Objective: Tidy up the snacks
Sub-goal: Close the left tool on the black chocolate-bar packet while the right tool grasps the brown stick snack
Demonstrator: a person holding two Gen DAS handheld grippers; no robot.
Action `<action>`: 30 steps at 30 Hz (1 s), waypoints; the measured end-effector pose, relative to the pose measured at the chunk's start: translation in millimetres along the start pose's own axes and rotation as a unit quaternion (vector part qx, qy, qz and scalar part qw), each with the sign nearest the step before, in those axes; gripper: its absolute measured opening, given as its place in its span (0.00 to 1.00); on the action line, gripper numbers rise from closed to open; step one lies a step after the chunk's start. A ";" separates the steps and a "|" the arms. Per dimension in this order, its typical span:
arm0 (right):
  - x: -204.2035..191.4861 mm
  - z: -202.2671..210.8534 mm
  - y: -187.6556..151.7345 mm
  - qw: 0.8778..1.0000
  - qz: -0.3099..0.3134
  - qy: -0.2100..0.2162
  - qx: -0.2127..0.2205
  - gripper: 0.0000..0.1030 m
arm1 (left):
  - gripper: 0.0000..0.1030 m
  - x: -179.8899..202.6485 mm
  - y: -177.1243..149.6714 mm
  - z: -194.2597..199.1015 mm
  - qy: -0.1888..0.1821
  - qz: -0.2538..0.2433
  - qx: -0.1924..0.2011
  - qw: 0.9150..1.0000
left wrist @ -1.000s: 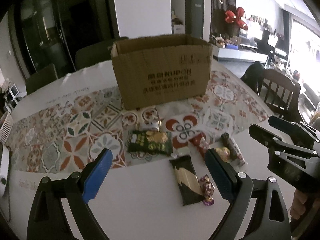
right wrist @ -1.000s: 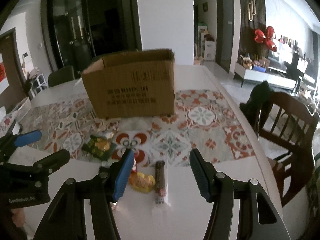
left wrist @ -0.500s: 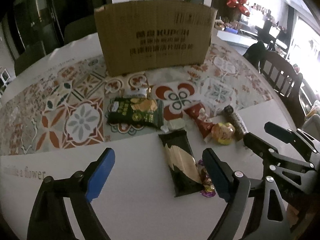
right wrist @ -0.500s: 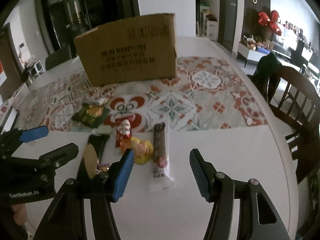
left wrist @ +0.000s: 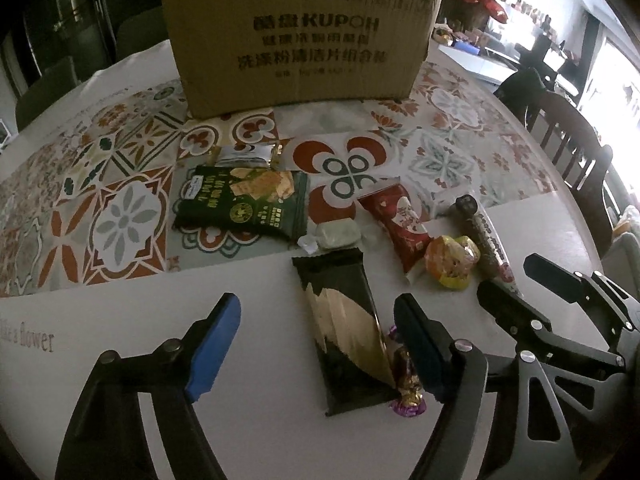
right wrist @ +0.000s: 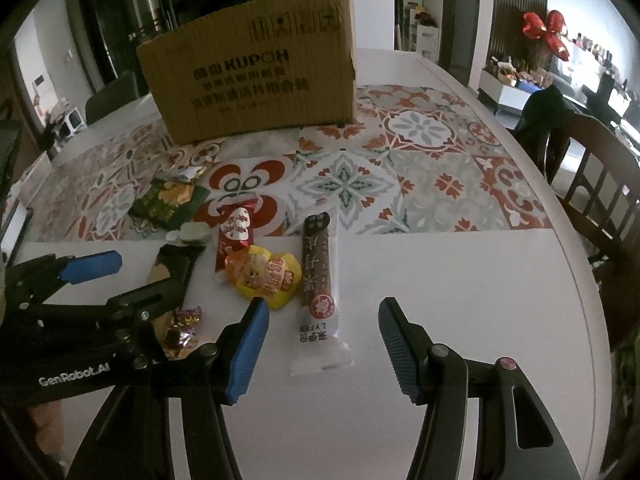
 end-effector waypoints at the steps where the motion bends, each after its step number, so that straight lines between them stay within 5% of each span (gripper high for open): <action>1: 0.6 -1.0 0.1 1.000 0.000 -0.001 -0.001 0.56 | 0.75 0.2 0.2 -1.2 0.001 0.000 -0.002 1.000; 13: 3.1 -13.7 2.8 1.000 0.012 -0.011 0.000 0.43 | 0.67 2.6 1.3 -12.2 0.009 0.000 -0.006 1.000; 17: 1.5 -14.9 6.5 1.000 0.017 -0.012 0.007 0.25 | 0.51 2.7 1.7 -11.1 0.019 -0.009 0.004 1.000; 20: 2.8 -14.6 6.5 1.000 0.013 -0.010 0.010 0.21 | 0.33 2.5 2.6 -9.3 0.020 -0.011 0.010 1.000; 30: 4.6 1.8 9.1 0.999 -0.007 -0.007 0.030 0.20 | 0.32 7.8 9.1 5.7 0.010 -0.025 0.036 0.999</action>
Point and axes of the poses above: each gripper's, at about its wrist camera, not at the fingertips, and z roughly against the way its jaws point, x to its right, y to its top, the point moved 9 cm from there along -z, roughly the way its jaws point, and after that the axes turned 1 degree about x, right-handed, at the moved point
